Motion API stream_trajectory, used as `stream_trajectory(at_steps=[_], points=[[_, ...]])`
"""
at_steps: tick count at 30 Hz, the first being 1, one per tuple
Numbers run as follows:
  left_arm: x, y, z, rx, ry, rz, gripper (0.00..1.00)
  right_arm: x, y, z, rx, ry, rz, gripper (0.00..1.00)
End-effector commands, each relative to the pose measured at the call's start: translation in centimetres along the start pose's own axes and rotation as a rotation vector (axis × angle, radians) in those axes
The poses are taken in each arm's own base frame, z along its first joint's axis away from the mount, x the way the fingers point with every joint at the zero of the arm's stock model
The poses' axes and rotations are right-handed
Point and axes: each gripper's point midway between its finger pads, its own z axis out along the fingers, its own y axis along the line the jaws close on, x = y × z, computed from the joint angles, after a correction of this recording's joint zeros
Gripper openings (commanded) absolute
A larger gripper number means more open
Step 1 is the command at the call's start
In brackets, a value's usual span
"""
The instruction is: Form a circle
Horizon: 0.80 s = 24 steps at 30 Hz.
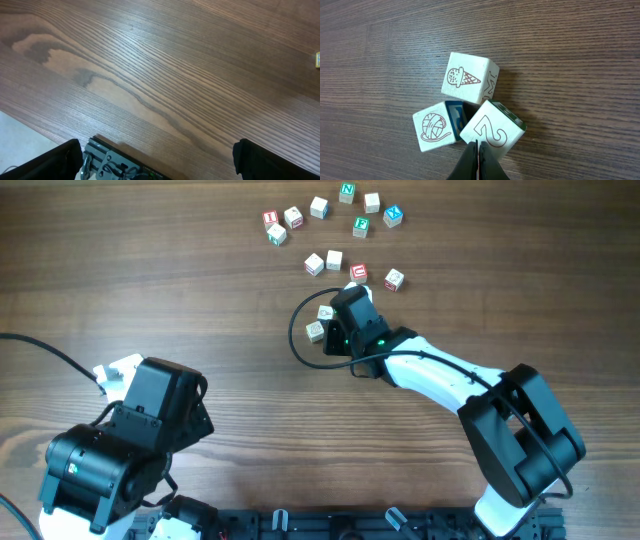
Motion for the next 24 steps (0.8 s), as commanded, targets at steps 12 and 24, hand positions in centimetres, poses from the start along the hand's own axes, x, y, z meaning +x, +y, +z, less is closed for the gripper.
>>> stream_trajectory(at_steps=[12,24], points=[[0.1,0.1,0.1,-0.003,0.002,-0.021,1.0,0.4,-0.6,0.4,0.01,0.021,-0.043,0.05],[0.1,0.1,0.1,-0.003,0.002,-0.021,1.0,-2.5,0.3,-3.0,0.007,-0.083,-0.034,0.05]])
